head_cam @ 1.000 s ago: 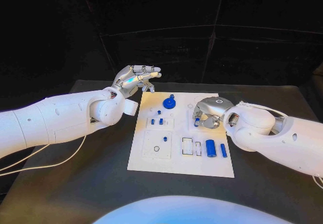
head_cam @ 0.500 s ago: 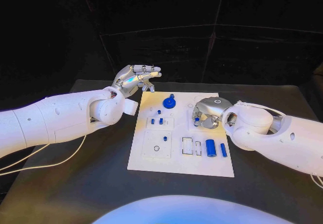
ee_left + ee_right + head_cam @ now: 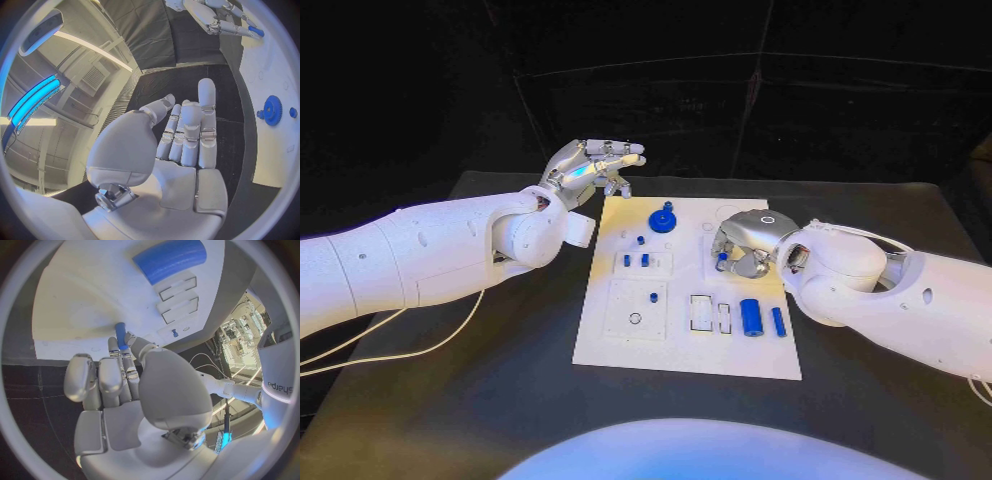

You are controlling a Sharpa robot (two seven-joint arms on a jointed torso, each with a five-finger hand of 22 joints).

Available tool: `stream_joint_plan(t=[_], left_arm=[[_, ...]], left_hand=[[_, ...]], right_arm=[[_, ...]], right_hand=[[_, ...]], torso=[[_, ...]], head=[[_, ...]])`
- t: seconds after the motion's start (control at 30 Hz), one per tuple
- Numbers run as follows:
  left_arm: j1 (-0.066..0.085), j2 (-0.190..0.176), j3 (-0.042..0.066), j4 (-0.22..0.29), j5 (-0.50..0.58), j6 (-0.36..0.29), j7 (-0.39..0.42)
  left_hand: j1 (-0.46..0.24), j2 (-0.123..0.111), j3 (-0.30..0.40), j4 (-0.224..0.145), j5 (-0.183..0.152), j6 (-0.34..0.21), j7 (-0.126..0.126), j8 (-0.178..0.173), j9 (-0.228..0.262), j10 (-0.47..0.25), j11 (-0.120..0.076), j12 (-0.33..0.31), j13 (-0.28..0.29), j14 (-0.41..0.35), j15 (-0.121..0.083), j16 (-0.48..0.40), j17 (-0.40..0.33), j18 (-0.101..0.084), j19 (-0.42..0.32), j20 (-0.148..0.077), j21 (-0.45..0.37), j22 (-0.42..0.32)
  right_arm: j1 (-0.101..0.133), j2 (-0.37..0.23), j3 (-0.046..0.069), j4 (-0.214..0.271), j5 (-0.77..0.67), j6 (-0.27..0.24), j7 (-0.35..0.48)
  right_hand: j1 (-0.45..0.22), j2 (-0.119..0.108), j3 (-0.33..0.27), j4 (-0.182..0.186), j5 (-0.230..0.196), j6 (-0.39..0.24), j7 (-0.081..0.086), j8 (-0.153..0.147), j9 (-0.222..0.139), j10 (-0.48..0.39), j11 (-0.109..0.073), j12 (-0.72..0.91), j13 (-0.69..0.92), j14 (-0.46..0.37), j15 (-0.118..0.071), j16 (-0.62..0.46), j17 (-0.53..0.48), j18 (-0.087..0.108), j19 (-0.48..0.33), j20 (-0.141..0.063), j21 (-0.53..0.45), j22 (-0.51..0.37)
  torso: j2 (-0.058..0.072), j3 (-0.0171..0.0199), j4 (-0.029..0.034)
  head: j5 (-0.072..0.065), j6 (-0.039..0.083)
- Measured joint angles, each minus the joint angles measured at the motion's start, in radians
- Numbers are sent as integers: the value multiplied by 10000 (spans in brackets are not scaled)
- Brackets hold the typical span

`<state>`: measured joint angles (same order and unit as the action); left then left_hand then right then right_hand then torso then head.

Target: Assemble the parts on the task board

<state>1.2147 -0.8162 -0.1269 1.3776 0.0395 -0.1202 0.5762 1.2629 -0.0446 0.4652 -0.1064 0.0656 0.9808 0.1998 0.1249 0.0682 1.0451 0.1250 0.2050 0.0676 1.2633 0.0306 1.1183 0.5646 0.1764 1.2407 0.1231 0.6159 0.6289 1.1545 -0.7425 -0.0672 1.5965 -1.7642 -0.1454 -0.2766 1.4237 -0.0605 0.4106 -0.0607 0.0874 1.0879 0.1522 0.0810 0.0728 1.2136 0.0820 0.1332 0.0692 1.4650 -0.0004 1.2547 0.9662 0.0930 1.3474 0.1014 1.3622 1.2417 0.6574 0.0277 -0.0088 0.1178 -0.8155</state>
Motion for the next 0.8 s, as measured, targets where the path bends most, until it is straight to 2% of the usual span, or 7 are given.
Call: stream_joint_plan(t=[0.23,0.43,0.63,0.8], left_arm=[[0,4,-2,-45,0,2,-5],[0,10,-2,-82,0,3,-7],[0,25,-2,-94,0,4,-8],[0,39,-2,-110,0,5,-8]], left_hand=[[0,0,0,0,0,0,0,0,0,0,0,0,0,0,0,0,-12,0,0,0,0,-4],[0,0,0,0,0,0,0,0,0,0,0,0,0,0,0,0,-12,-1,0,0,0,-3],[0,0,0,0,0,0,0,0,0,0,0,0,0,0,0,0,-11,0,0,0,0,-3],[0,0,0,0,0,0,0,0,0,0,0,0,0,0,0,0,-11,-1,0,0,0,-2]], right_arm=[[5,-302,18,396,-22,-921,109],[19,-572,34,936,83,-1684,269],[21,-604,51,1453,319,-2009,467],[16,-178,50,1629,575,-2057,690]], right_hand=[[56,5,106,-48,-3,15,15,-1,2,36,35,-39,-4,0,0,50,65,0,74,5,38,90],[82,30,106,-48,-4,50,-19,-1,1,36,35,-46,-1,-1,1,56,76,0,74,5,38,116],[84,33,145,-88,-6,50,-20,-1,1,36,35,-17,5,-1,1,56,93,0,74,5,38,116],[84,32,174,-118,-37,50,-20,-1,0,36,35,-18,5,-1,1,56,93,1,73,5,38,116]], torso=[[-12,1,0],[-15,-7,0],[-12,-12,7],[-7,-16,12]], head=[[-12,32],[-23,66],[18,83],[72,87]])
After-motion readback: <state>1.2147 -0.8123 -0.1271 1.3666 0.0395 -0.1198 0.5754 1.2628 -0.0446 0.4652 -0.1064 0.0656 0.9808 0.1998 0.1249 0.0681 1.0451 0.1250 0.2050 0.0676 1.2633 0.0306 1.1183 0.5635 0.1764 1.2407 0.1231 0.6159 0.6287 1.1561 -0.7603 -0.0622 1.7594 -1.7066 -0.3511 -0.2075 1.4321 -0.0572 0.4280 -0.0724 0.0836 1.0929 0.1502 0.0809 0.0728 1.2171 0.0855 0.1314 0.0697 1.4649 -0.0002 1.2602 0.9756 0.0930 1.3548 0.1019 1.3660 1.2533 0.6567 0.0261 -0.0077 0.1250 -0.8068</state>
